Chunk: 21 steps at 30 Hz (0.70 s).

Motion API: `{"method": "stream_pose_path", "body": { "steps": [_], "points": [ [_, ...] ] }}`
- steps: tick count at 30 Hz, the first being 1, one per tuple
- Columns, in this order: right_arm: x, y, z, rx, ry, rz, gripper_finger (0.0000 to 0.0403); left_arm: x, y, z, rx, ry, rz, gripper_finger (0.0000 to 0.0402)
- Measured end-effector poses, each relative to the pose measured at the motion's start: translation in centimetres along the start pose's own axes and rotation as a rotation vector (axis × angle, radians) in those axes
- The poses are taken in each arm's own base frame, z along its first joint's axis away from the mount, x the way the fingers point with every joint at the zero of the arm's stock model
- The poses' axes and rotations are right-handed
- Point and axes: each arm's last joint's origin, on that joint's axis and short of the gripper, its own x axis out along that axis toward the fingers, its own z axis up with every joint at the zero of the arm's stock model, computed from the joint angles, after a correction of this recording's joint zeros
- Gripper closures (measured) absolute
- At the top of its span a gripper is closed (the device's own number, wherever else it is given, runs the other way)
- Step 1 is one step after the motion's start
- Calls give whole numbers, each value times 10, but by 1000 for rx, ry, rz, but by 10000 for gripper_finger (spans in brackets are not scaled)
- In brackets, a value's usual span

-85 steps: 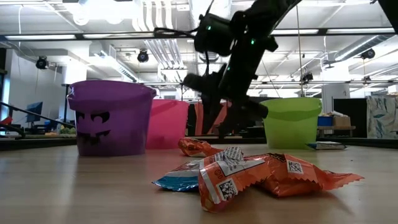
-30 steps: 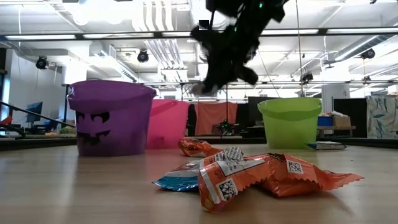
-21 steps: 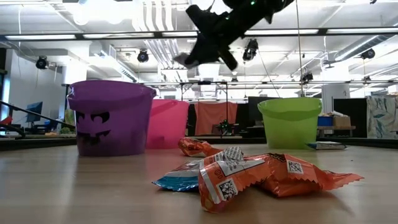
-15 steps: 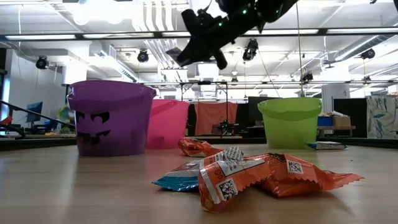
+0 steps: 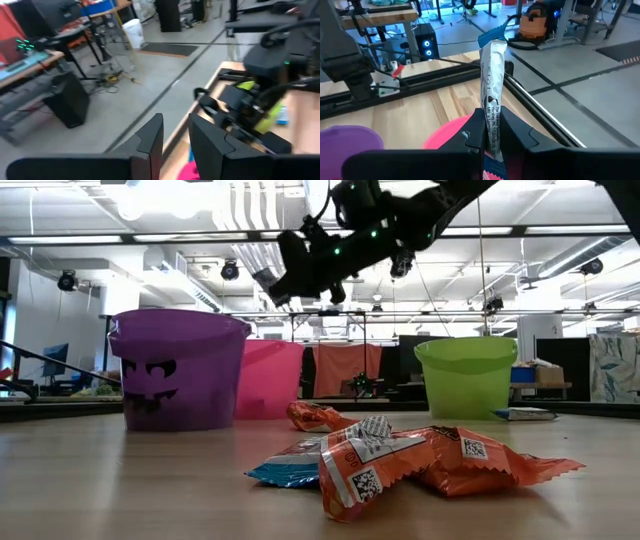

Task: Sort candy
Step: Put the white chocolate into the pink bucket, then put the orange chocolate into the green bucket

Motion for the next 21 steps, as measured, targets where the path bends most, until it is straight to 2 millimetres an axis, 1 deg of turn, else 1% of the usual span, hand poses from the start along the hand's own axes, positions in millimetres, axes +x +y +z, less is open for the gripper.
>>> {"method": "stream_pose_path", "body": {
  "steps": [7, 13, 17, 21],
  "points": [
    [6, 0, -8, 0, 16, -4, 369, 11, 14, -4, 12, 46, 102, 326],
    [9, 0, -13, 6, 29, -4, 367, 21, 17, -5, 36, 77, 138, 326],
    [12, 1, -18, -19, 44, 12, 342, 26, 16, -6, 59, 91, 138, 326],
    [12, 1, -19, 28, 49, 12, 306, 29, 15, -6, 71, 99, 135, 326]
  ]
}}
